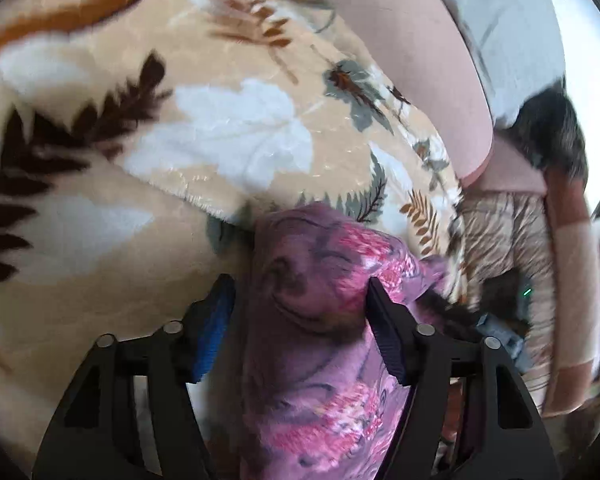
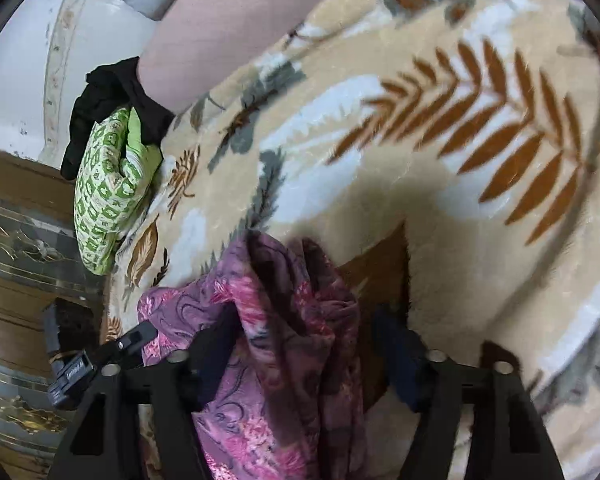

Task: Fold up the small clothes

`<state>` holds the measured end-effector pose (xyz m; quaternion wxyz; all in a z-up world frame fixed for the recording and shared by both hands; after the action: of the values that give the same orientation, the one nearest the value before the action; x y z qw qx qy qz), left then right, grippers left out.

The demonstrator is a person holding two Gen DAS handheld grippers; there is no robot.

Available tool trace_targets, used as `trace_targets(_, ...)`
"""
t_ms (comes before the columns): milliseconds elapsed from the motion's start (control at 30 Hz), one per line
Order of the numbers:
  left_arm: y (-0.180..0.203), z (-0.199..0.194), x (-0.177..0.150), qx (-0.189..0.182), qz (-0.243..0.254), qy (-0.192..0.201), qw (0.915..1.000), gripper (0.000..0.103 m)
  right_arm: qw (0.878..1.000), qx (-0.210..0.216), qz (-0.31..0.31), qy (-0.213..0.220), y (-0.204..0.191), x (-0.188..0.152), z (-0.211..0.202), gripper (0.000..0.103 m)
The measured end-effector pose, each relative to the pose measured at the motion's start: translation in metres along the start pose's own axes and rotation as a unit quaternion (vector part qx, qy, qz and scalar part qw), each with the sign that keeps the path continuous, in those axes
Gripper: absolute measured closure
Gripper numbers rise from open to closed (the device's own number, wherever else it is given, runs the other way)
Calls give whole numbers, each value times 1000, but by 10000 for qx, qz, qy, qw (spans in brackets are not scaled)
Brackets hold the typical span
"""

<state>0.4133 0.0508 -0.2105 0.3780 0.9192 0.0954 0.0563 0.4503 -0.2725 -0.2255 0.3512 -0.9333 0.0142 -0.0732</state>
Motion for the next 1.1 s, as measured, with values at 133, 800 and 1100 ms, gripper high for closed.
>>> trace_targets(133, 7, -4, 1, -138, 77, 109, 9998, 54, 9999, 89, -66, 34, -4, 0, -2, 72)
trace_targets(800, 22, -49, -16, 527, 218, 538, 9969, 36, 9989, -199, -219, 369, -36, -21, -54, 53)
trace_targets(1100, 0, -39, -109, 510, 2, 131, 9986, 36, 9990, -413, 94, 148, -18, -112, -59, 53)
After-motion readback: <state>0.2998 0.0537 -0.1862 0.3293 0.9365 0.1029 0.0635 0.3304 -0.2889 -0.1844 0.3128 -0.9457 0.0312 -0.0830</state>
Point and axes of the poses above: each gripper's, at about its wrist camera, not at the fingertips, and z roughly the way its jaws point, y to its right, x to its top, the point moved 2 cm from there along z, roughly the way its jaws point, and after that the axes turned 10 degrees about -y, right-handed, at the moved point
